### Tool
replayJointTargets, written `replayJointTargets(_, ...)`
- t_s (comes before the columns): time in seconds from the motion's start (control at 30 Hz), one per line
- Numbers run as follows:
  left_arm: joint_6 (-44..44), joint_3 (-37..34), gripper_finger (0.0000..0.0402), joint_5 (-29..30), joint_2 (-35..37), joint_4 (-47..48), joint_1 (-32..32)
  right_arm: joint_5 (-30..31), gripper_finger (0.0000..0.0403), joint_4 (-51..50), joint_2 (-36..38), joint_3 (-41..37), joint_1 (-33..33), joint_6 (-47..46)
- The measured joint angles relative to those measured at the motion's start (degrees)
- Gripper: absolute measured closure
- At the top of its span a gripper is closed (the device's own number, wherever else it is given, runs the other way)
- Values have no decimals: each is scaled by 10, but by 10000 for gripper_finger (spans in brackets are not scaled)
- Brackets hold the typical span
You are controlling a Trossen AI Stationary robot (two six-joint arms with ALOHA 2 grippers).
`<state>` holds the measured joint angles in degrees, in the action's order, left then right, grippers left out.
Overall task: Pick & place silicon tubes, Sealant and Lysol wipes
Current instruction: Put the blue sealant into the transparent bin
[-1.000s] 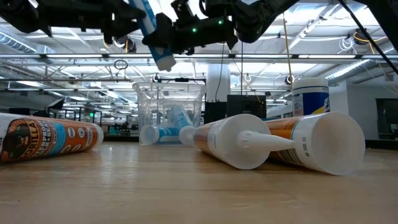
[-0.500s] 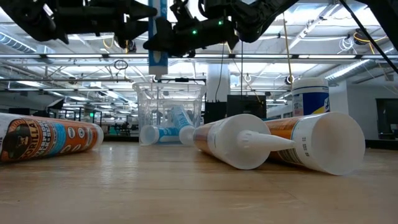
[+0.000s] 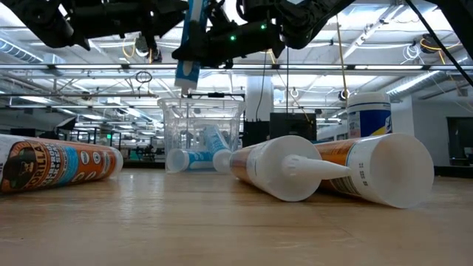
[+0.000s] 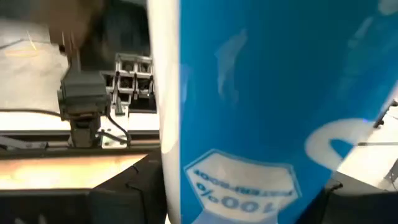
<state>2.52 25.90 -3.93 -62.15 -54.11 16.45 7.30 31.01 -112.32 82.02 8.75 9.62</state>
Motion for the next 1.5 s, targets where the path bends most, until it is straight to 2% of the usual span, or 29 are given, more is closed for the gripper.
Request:
replayJointTargets(0.17, 30, 0, 313, -20, 1, 8, 5, -6, 187, -16, -2, -2, 0, 7)
replayJointTargets(0.3, 64, 0, 310, -26, 6, 28, 15, -24, 198, -23, -2, -2, 2, 2)
replayJointTargets(0.43, 72, 0, 263, -37, 11, 61, 23, -26, 190, -41, -2, -2, 5, -2)
replayJointTargets(0.6, 71, -1, 176, -39, 11, 95, 22, -38, 184, -49, -2, -1, 6, 2)
replayJointTargets(0.73, 55, -1, 117, -58, 10, 105, 18, -88, 198, -52, -2, 0, 4, 3)
replayJointTargets(0.87, 48, 7, 80, -69, 6, 144, 13, -112, 193, -52, -3, 1, -2, -6)
replayJointTargets(1.03, 30, 57, 60, -72, -29, 165, 13, -112, 187, -53, -3, 1, -9, -13)
replayJointTargets(1.2, -24, 89, 82, -71, -50, 195, 5, -108, 198, -67, -1, -2, -10, -16)
replayJointTargets(1.3, -57, 96, 126, -58, -51, 212, -1, -106, 189, -53, -1, -12, -10, -15)
replayJointTargets(1.4, -96, 97, 192, -45, -51, 212, -6, -102, 170, -46, -1, -21, -10, -16)
replayJointTargets(1.5, -124, 97, 203, -43, -45, 217, -13, -103, 157, -49, -1, -25, -10, -15)
